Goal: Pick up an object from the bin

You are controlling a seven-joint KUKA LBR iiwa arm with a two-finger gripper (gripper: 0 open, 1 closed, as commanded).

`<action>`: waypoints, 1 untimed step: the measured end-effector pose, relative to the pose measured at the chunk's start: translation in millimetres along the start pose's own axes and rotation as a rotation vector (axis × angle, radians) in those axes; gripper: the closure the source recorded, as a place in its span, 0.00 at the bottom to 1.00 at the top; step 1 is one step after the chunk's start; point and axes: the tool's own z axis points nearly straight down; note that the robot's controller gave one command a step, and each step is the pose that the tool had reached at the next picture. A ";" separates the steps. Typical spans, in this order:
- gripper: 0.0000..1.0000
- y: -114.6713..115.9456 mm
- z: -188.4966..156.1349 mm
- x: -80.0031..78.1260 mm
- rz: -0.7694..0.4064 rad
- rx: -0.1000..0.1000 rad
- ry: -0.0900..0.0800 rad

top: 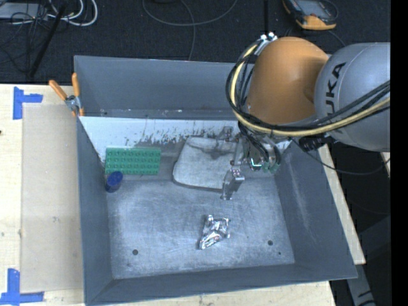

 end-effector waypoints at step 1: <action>0.00 -15.1 143.2 31.6 -0.127 -0.003 -0.006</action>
Offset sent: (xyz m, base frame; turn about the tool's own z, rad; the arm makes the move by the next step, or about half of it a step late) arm -0.0331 -0.0171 -0.1432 -0.1283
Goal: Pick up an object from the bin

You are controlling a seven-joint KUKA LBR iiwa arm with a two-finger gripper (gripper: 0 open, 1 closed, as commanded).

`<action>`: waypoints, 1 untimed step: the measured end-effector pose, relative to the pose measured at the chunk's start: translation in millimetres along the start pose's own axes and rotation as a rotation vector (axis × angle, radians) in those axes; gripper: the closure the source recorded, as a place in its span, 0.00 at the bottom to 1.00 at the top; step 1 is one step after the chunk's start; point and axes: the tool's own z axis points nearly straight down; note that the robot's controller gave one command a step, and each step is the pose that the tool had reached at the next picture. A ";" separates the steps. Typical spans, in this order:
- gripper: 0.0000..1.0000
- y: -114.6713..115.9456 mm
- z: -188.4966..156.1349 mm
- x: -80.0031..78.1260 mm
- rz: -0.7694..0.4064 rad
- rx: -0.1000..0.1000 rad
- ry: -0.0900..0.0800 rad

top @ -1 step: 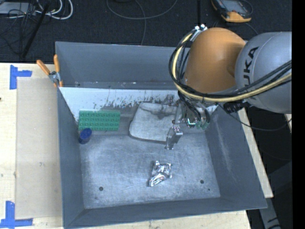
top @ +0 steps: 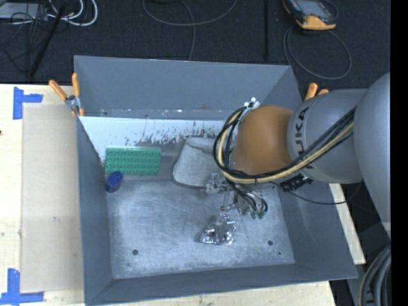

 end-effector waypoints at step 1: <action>1.00 -0.9 -3.2 0.1 0.000 0.001 0.005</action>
Offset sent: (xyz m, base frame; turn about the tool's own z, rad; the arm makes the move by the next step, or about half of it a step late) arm 0.0000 0.0000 0.0000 0.0000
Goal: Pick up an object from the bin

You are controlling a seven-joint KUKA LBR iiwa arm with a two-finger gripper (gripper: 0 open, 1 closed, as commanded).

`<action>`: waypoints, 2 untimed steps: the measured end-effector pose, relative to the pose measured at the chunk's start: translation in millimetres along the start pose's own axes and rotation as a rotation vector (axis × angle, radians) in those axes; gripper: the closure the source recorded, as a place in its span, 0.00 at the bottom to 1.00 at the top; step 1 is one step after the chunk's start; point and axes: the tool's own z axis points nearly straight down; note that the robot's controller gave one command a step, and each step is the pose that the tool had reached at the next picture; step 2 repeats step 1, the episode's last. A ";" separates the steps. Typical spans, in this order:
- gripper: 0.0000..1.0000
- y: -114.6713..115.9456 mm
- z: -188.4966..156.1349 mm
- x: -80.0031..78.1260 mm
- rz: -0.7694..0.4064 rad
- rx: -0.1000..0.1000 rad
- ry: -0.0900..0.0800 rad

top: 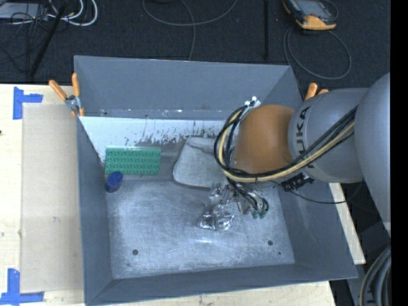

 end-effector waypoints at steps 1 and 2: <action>1.00 15.2 -129.8 7.6 -0.066 0.002 -0.014; 1.00 15.2 -129.8 7.6 -0.066 0.002 -0.014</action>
Offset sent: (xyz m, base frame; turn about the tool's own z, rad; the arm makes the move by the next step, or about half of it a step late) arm -0.0101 0.0135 0.1258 -0.0683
